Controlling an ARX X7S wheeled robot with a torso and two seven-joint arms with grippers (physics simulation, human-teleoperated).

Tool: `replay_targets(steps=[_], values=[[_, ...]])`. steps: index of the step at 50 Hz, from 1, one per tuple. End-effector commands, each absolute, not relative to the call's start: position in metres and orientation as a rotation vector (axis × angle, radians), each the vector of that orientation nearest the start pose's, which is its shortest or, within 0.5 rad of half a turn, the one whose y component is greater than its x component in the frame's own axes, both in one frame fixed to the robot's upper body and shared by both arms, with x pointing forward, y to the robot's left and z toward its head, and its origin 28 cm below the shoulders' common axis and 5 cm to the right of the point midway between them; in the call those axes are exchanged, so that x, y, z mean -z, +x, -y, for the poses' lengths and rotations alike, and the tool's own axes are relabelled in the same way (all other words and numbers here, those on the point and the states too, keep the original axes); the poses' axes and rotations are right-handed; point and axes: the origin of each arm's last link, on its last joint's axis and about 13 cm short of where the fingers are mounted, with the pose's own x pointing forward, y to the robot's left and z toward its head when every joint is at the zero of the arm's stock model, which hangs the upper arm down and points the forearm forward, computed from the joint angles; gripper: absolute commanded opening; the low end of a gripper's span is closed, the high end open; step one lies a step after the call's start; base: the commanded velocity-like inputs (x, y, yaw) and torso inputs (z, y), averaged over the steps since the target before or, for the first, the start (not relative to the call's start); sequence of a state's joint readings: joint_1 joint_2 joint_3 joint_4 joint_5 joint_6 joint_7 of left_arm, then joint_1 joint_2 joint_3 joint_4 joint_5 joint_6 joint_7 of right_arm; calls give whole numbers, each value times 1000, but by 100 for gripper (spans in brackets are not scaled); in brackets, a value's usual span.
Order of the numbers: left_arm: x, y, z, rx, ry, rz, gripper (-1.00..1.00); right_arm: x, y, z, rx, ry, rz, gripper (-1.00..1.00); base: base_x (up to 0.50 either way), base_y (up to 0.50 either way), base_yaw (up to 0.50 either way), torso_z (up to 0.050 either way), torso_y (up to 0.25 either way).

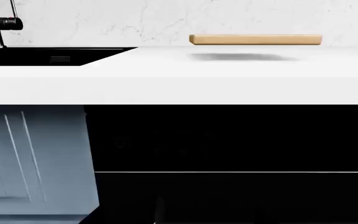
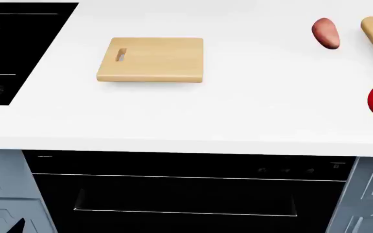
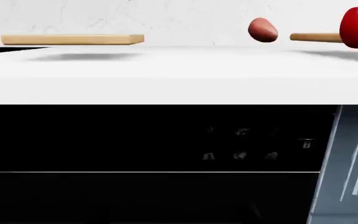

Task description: Place the cherry and the sweet potato on separate cutting boards.

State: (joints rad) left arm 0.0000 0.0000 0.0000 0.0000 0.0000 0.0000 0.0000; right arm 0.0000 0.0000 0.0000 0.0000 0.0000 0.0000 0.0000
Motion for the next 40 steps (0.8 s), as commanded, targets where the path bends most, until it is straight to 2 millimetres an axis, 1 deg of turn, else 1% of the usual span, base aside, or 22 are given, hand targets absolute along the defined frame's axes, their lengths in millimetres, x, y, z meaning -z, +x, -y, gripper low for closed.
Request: replay_targets(steps=[1,15,40], values=[[-13,210,-206,-7,-1,0,100,-13,211,96,-5,-8,4,100,0,0,0,0,0],[-12,210,-206,1,-2,-4,100,-12,209,97,-1,-23,-11,100,0,0,0,0,0],[-13,211,-206,-16,-17,-3,100,-11,209,96,-16,-35,-18,100,0,-493,0,0,0]])
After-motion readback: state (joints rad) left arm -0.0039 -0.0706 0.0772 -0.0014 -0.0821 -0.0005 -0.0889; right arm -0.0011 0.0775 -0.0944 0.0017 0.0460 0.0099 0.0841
